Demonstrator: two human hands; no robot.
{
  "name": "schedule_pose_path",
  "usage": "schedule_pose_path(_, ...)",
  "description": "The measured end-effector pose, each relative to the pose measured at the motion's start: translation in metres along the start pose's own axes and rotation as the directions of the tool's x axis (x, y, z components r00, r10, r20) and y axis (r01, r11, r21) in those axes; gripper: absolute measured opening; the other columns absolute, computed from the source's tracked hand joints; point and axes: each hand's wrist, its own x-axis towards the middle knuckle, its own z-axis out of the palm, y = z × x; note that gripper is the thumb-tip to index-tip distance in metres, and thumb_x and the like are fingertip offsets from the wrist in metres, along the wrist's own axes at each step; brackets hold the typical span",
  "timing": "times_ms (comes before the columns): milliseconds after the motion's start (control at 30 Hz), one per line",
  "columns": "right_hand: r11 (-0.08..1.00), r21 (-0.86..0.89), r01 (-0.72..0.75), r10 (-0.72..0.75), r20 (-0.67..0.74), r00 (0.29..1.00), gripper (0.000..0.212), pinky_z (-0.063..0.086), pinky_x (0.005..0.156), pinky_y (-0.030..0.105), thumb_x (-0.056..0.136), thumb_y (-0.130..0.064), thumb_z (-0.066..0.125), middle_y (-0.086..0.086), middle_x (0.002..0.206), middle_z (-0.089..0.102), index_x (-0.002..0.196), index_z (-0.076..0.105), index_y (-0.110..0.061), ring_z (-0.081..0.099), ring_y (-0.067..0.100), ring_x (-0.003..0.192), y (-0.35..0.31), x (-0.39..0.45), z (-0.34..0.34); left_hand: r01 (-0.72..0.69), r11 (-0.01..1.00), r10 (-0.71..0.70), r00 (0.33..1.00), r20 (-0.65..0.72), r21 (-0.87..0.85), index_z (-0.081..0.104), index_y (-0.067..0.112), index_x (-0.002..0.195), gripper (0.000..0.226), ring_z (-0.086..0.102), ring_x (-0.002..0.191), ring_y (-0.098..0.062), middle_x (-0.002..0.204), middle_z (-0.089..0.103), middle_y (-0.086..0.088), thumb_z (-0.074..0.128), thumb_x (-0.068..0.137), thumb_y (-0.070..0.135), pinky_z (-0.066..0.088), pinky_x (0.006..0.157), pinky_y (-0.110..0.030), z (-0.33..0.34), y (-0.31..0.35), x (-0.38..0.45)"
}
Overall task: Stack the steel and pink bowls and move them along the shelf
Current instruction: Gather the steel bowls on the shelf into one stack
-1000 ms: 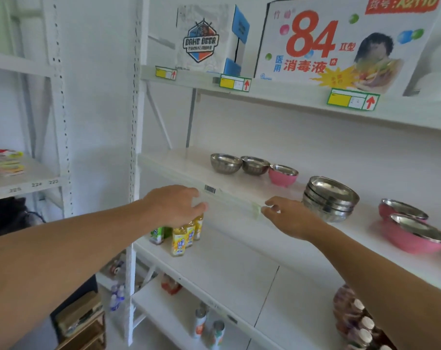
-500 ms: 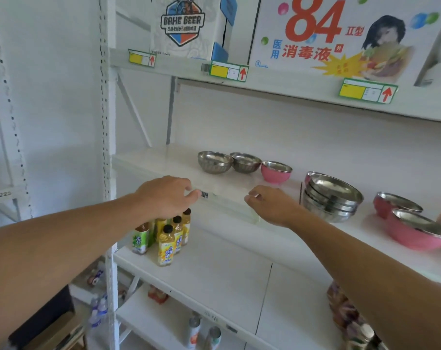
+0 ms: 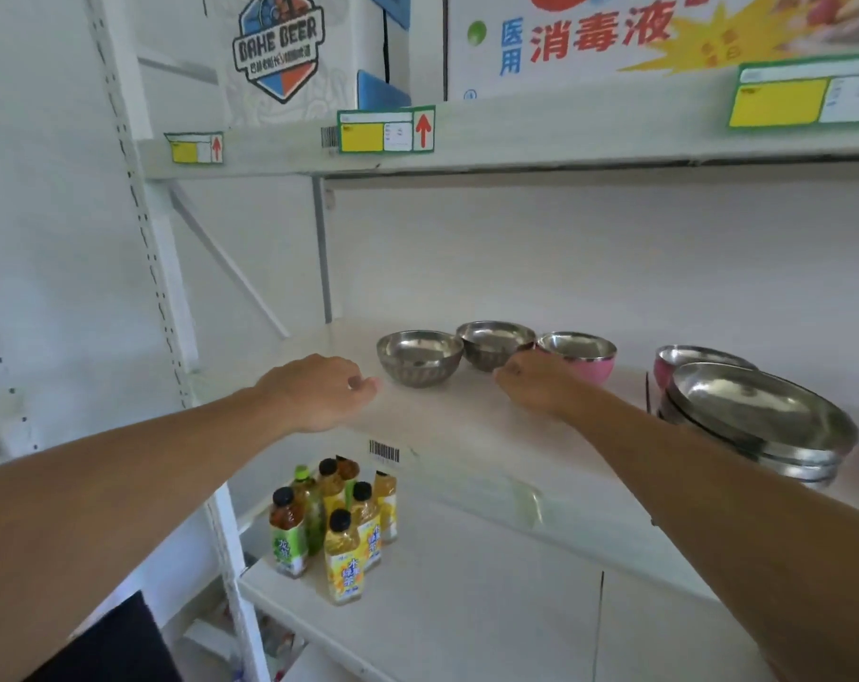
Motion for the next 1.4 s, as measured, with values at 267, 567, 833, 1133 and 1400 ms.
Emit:
schedule_pose_path(267,0.975,-0.018,-0.222,0.220,-0.076,0.973,0.028,0.061,0.081,0.046,0.109,-0.019,0.048,0.021,0.111,0.069,0.127,0.061,-0.003,0.072,0.043,0.106,0.025,0.033,0.011,0.069,0.994,-0.072,0.996,-0.042,-0.081,0.062,0.022,0.084,0.077,0.067,0.088,-0.024,0.095,0.070,-0.001,0.017,0.102,0.081,0.056,0.089,-0.043,0.019,-0.017,0.082)
schedule_pose_path(567,0.931,0.121,-0.344,0.358,-0.123,0.926,0.053,0.063,0.086,0.048,0.114,-0.032,0.036,0.027,0.121,0.070,0.156,0.043,-0.001,0.075,0.043,0.106,0.025,0.060,0.001,0.124,0.919,-0.085,0.989,0.120,-0.374,0.064,0.010,0.139,0.088,0.080,0.080,-0.026,0.099,0.080,-0.007,0.029,0.102,0.082,0.063,0.073,-0.035,0.022,-0.020,0.149)
schedule_pose_path(833,0.830,0.345,-0.438,0.494,-0.090,0.865,0.045,0.062,0.046,0.034,0.105,-0.045,0.037,0.016,0.064,0.077,0.092,0.060,-0.008,0.072,0.028,0.043,0.019,0.101,0.009,0.238,0.760,-0.137,0.968,0.209,-0.605,0.076,0.004,0.091,0.037,0.056,0.032,-0.014,0.054,0.070,-0.004,0.053,0.105,0.029,0.046,0.040,-0.019,0.035,-0.003,0.166)
schedule_pose_path(1133,0.715,0.547,-0.436,0.508,0.021,0.861,0.030,0.045,0.037,0.023,0.106,-0.015,0.039,0.011,0.049,0.067,0.091,0.063,-0.003,0.056,0.018,0.038,0.021,0.116,0.022,0.283,0.735,-0.232,0.959,0.163,-0.616,0.071,0.004,0.083,0.049,0.047,0.031,-0.011,0.050,0.064,-0.004,0.050,0.109,0.041,0.035,0.035,-0.017,0.011,-0.031,0.138)
schedule_pose_path(1400,0.765,0.553,-0.331,0.370,0.043,0.928,0.035,0.038,0.040,0.024,0.102,-0.010,0.039,0.014,0.067,0.069,0.106,0.071,0.003,0.051,0.018,0.043,-0.003,0.107,0.030,0.401,0.675,-0.430,0.896,0.111,-0.620,0.071,0.004,0.081,0.034,0.045,0.033,-0.012,0.050,0.063,-0.006,0.053,0.103,0.022,0.035,0.036,-0.018,-0.007,-0.075,0.074)
